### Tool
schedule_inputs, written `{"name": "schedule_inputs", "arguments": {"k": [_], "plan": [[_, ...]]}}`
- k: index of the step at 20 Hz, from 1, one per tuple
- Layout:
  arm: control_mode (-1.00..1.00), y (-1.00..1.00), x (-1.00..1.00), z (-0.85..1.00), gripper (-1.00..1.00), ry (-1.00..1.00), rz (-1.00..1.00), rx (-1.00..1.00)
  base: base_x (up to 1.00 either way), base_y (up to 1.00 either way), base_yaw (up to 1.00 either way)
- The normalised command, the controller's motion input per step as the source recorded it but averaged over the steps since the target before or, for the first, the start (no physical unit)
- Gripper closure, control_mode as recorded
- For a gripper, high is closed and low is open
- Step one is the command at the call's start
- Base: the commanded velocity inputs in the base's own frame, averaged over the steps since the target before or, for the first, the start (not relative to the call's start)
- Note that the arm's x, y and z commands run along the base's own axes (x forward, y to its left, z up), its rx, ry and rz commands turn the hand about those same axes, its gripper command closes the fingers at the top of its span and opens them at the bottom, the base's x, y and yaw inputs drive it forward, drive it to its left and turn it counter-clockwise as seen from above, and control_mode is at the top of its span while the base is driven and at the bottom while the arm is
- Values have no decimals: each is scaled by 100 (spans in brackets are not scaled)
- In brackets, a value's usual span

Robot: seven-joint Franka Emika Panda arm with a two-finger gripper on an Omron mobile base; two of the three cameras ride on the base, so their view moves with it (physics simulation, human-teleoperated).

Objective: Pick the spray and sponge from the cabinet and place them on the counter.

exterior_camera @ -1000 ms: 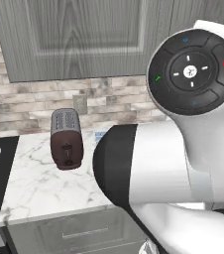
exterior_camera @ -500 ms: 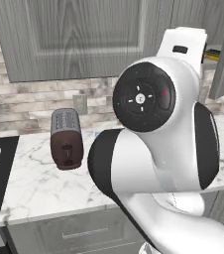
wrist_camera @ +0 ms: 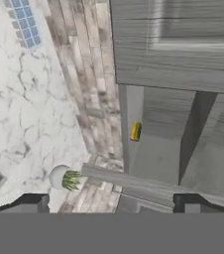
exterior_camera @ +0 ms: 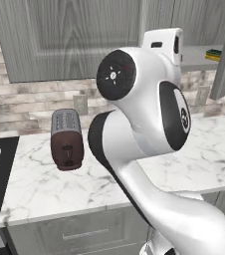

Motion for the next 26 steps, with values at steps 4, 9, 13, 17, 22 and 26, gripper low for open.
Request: {"name": "schedule_inputs", "arguments": {"k": [4, 9, 13, 17, 22, 26], "plan": [[-100, -2, 38, 6, -100, 11, -10, -11, 0, 0, 0], [-100, -3, 25, 9, -100, 4, -10, -15, 0, 0, 0], [-100, -8, 17, 1, -100, 0, -7, -17, 0, 0, 0], [-100, -19, 10, 0, -100, 0, -6, -13, 0, 0, 0], [-100, -31, 0, 4, -100, 0, -2, -6, 0, 0, 0], [-100, -34, 0, 9, -100, 0, -1, -2, 0, 0, 0]]}}
